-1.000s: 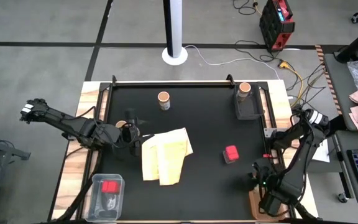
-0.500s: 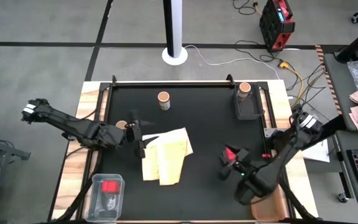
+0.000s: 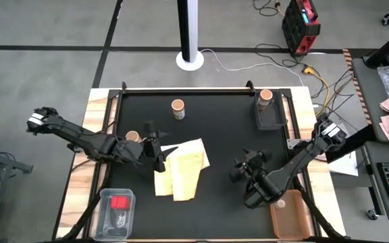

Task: Sort spices by type
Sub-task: Put the red spice can into the transparent bin

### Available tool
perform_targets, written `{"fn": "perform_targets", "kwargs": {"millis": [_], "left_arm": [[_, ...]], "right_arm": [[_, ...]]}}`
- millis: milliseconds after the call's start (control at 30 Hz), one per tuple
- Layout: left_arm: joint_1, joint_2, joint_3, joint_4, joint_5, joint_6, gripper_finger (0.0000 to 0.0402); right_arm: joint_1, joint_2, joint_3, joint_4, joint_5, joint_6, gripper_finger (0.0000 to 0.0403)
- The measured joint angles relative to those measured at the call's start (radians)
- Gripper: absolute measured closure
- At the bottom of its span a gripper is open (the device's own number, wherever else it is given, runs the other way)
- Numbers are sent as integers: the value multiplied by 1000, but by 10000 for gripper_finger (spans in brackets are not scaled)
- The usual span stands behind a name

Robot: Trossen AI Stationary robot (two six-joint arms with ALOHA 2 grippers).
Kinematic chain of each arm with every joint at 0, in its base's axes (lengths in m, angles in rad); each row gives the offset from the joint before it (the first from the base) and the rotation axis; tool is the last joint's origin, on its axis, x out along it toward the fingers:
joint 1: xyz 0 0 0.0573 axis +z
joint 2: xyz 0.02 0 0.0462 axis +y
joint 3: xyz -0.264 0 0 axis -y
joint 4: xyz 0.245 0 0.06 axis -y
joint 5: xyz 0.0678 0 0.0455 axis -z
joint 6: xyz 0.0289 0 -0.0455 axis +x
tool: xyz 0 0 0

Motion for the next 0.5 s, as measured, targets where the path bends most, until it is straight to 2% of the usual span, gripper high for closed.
{"fn": "perform_targets", "kwargs": {"millis": [233,500], "left_arm": [[-2,-1,0,-27,0,-82,171],[-2,0,0,-88,0,-142,171]], "right_arm": [[0,-9,3,-2,-223,14,171],[-5,-83,77,-78,-403,-45,115]]}}
